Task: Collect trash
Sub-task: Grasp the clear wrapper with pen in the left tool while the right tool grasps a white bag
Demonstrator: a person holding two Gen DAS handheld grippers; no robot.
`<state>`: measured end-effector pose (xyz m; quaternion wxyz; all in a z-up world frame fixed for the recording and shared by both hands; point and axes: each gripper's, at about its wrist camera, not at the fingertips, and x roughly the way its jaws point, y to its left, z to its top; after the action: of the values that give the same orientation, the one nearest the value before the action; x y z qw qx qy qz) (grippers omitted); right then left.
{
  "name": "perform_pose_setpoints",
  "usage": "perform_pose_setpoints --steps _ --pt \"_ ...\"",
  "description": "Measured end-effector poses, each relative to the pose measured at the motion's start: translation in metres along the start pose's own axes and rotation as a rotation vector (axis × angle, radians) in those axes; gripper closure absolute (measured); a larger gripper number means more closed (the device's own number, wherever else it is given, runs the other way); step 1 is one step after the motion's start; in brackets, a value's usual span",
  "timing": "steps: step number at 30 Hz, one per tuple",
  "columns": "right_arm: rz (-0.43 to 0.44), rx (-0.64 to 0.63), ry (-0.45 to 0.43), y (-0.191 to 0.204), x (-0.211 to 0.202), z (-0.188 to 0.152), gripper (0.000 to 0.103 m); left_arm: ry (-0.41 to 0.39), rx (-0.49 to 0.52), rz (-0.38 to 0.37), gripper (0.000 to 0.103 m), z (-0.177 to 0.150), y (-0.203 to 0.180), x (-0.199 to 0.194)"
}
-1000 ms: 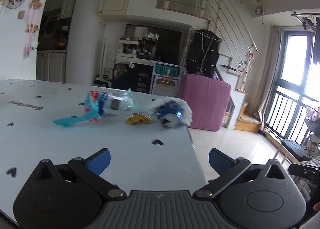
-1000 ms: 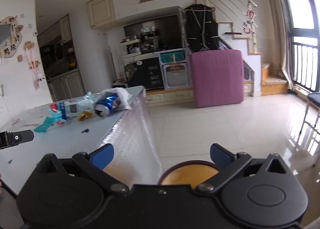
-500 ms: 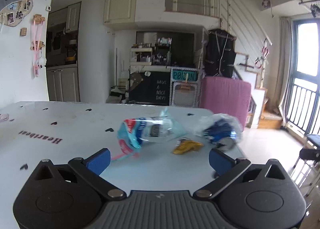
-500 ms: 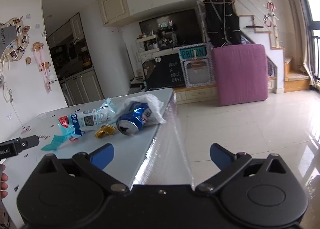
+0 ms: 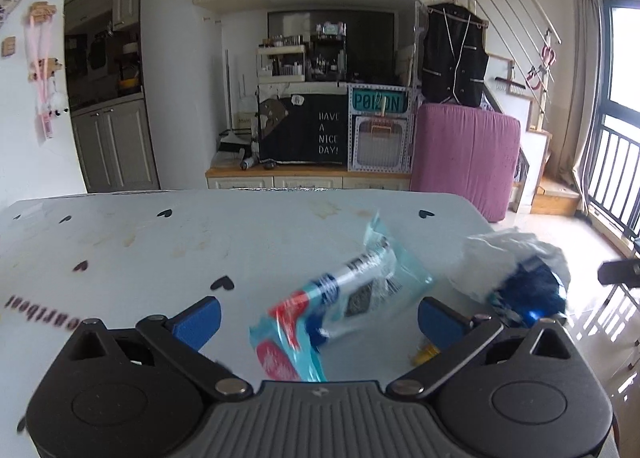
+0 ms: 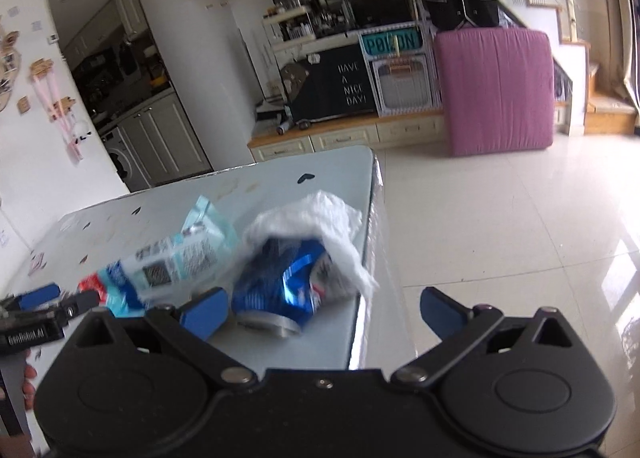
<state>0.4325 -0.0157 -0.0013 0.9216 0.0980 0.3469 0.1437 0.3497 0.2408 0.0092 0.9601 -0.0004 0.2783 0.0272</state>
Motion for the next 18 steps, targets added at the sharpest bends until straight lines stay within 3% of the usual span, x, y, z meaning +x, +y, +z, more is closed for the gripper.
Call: perform_pose_setpoints --steps 7,12,14,16,18 --pt "-0.012 0.053 0.153 0.022 0.072 0.048 0.0 0.062 0.024 -0.023 0.0 0.019 0.009 0.034" --pt "-0.077 -0.141 0.192 0.052 0.107 0.056 0.001 0.124 0.073 -0.067 0.001 0.023 0.01 0.056" --pt "-0.104 -0.227 0.206 0.062 0.116 0.054 0.012 0.152 0.083 -0.093 0.005 0.022 0.009 0.065" --pt "-0.107 -0.268 0.223 0.064 0.123 0.053 0.037 0.176 0.081 -0.104 0.016 0.021 0.008 0.071" --pt "-0.102 -0.289 0.214 0.065 0.123 0.053 0.041 0.186 0.077 -0.104 0.025 0.02 0.008 0.076"
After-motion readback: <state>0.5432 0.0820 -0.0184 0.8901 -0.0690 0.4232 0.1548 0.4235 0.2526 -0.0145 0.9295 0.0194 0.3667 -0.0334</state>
